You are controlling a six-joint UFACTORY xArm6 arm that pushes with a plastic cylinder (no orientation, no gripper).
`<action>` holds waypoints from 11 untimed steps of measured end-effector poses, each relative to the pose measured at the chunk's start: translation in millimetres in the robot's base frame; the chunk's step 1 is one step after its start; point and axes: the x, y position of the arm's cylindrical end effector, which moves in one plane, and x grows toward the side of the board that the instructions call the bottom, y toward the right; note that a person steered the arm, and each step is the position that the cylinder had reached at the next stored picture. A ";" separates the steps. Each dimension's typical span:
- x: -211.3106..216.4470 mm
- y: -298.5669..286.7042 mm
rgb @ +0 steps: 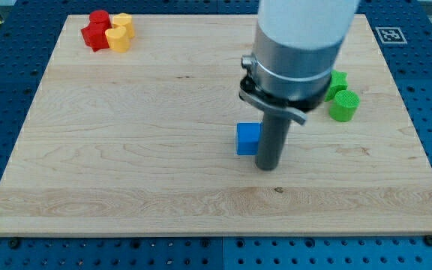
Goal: Push the blue blocks parallel to the left of the green blocks
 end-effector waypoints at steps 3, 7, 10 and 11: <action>18.3 -21.6; -10.8 -14.2; -61.2 37.4; -44.0 35.6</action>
